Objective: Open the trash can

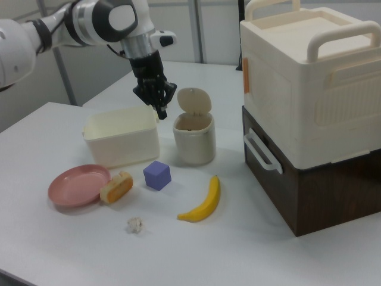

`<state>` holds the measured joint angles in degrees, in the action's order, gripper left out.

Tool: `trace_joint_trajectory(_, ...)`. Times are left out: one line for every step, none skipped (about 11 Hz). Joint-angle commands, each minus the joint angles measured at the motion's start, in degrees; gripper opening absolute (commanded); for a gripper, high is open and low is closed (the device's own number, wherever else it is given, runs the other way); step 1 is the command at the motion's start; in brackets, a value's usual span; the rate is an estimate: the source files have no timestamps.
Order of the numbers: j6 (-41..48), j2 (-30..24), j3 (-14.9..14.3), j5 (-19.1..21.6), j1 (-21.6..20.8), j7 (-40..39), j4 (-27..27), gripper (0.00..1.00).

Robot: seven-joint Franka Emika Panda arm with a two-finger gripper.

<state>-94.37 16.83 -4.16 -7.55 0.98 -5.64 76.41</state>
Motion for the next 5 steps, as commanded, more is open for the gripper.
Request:
trace_joint_trajectory(0.0, -7.2, 0.5, 8.9, 3.9, -2.2, 5.8, 0.0)
trace_joint_trajectory(-0.4, -8.6, 0.1, 10.2, 4.0, -1.8, 7.3, 0.0)
trace_joint_trajectory(-0.6, -10.7, -0.4, 11.2, 4.1, -2.0, 9.9, 0.0)
trace_joint_trajectory(-0.6, -12.4, -0.5, 11.4, 4.0, -2.2, 11.5, 0.0)
trace_joint_trajectory(-0.6, -13.0, -0.6, 11.4, 4.0, -2.2, 11.9, 0.17)
